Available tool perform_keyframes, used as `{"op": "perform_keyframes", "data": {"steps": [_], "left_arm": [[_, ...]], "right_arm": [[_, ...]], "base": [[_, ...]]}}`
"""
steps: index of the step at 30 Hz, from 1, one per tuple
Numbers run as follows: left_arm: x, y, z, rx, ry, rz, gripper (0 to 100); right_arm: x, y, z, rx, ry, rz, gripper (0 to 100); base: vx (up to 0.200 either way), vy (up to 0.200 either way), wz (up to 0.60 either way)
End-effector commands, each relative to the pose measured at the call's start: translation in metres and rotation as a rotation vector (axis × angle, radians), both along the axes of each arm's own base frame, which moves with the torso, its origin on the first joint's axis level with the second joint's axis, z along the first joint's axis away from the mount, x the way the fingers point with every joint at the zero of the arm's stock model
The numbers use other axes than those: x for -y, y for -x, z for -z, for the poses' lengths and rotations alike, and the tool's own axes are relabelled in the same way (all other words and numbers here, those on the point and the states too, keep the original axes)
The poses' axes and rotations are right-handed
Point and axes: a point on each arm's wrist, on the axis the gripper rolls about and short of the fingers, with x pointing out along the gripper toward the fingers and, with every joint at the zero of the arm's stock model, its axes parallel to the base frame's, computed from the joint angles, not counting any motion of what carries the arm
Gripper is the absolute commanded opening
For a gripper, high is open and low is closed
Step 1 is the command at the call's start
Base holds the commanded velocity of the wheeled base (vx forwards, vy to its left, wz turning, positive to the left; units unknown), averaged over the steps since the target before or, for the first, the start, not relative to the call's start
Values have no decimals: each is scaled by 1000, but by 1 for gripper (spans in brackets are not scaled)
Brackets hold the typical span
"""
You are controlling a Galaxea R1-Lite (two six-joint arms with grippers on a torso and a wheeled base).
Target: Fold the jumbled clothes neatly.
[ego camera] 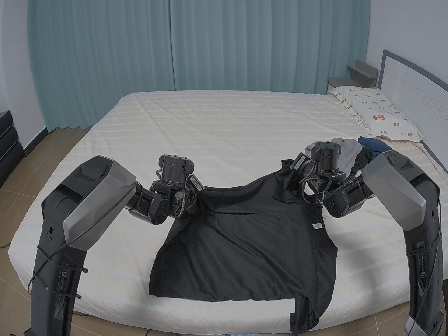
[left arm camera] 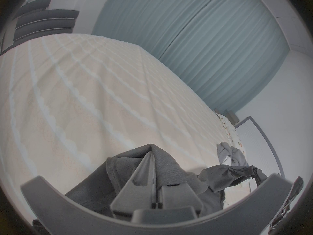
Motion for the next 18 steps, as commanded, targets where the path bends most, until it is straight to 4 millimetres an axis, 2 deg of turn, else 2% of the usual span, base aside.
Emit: {"op": "perform_keyframes", "data": {"steps": [1,3,4,5,8,12,17,18], "left_arm": [[1,-2,23,-40,-14,-1,0],[1,-2,29,-52,-19,-1,0],[1,-2,30,-55,-20,-2,0],[1,-2,32,-58,-20,-1,100],[1,-2,32,-61,-19,1,100],[-1,-1,32,-63,-22,-9,100],[-12,-3,23,-72,-2,-70,100],[-20,-5,14,-71,14,-94,100]], "right_arm": [[3,-6,35,-61,22,17,0],[3,-7,45,-77,27,17,0],[3,-7,48,-84,29,17,100],[3,-7,53,-93,34,16,100],[1,-6,59,-106,44,12,100],[3,-5,59,-117,49,15,100],[23,-6,41,-107,41,52,100],[32,-7,33,-97,32,68,100]], "base": [[0,0,0],[0,0,0],[0,0,0],[0,0,0],[0,0,0],[0,0,0],[0,0,0],[0,0,0]]}}
